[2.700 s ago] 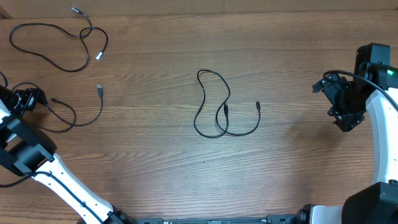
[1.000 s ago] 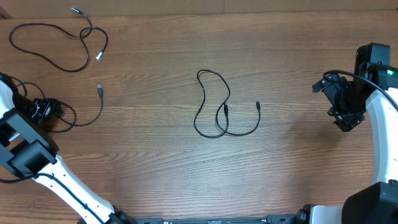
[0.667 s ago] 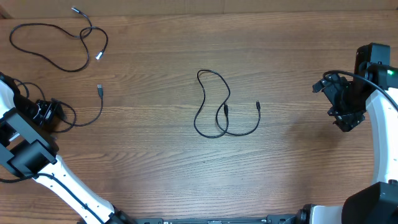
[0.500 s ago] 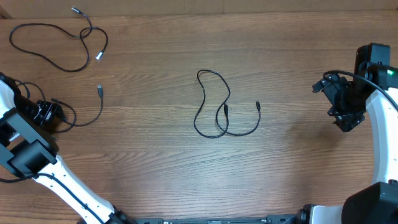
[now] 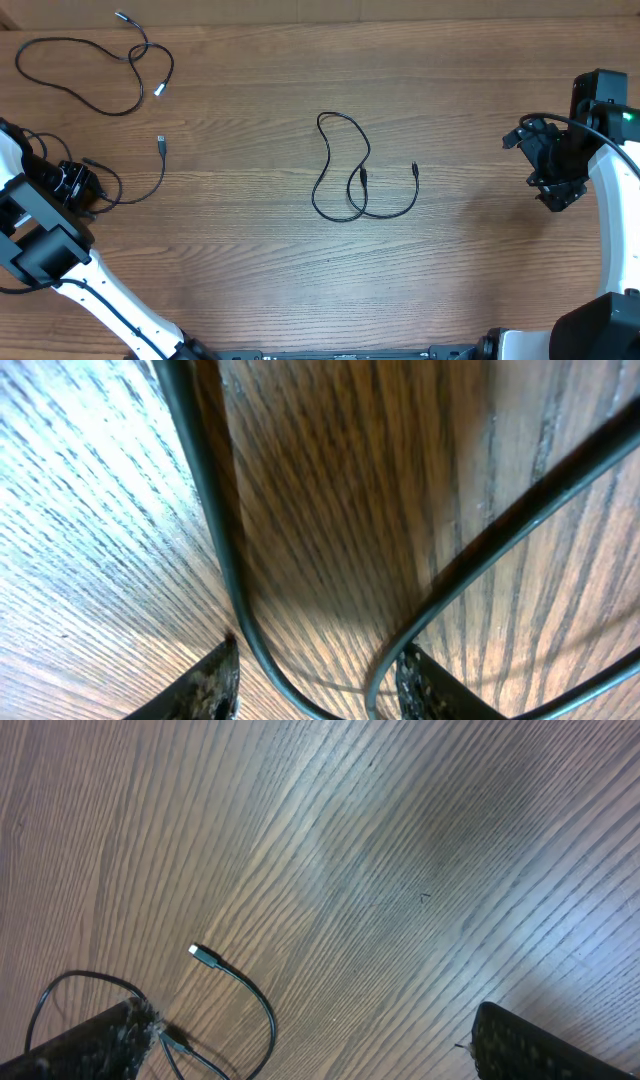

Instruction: Untangle cables

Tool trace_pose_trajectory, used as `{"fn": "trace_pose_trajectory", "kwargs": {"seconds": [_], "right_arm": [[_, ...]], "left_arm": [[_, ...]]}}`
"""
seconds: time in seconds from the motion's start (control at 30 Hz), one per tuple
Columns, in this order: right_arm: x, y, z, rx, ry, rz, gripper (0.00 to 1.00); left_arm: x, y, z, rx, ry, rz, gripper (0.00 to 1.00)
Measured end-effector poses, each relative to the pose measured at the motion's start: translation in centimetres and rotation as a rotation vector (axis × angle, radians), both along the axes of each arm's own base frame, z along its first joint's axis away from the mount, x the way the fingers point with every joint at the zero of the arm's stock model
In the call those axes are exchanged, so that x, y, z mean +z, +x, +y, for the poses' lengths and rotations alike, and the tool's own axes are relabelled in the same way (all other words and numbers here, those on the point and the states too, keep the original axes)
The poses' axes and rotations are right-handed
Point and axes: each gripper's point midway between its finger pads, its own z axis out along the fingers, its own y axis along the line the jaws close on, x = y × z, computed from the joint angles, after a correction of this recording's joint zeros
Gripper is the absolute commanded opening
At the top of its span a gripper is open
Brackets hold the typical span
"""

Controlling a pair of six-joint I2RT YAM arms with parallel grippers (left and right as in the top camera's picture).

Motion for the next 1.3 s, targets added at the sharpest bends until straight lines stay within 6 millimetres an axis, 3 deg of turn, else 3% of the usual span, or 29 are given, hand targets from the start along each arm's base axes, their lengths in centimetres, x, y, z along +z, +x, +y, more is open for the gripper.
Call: {"fn": "trace_pose_trajectory", "kwargs": {"seconds": [0.1, 0.27, 0.43, 1.07, 1.13, 1.23, 1.27, 1.3], "right_arm": [[0.0, 0.0, 0.0, 0.000, -0.001, -0.001, 1.00], [0.1, 0.4, -0.1, 0.000, -0.004, -0.017, 1.00], [0.1, 0.4, -0.1, -0.001, -0.004, -0.017, 1.00], [0.1, 0.4, -0.1, 0.000, -0.004, -0.018, 1.00], [0.1, 0.4, -0.1, 0.000, -0.004, -0.017, 1.00], [0.1, 0.4, -0.1, -0.001, -0.004, -0.018, 1.00], [0.1, 0.4, -0.1, 0.000, -0.005, -0.018, 1.00], [0.1, 0.4, -0.1, -0.001, -0.005, -0.018, 1.00]], "left_arm": [[0.0, 0.1, 0.0, 0.020, 0.003, 0.000, 0.38], [0.0, 0.7, 0.1, 0.075, 0.007, -0.018, 0.34], [0.3, 3.4, 0.5, 0.118, -0.007, -0.146, 0.31], [0.8, 7.6, 0.6, 0.224, -0.072, -0.323, 0.31], [0.9, 8.0, 0.5, 0.228, -0.084, -0.342, 0.36], [1.0, 8.4, 0.3, 0.233, -0.102, -0.364, 0.55], [1.1, 8.5, 0.2, 0.237, -0.107, -0.368, 0.67], [1.1, 8.6, 0.2, 0.238, -0.111, -0.371, 0.69]]}}
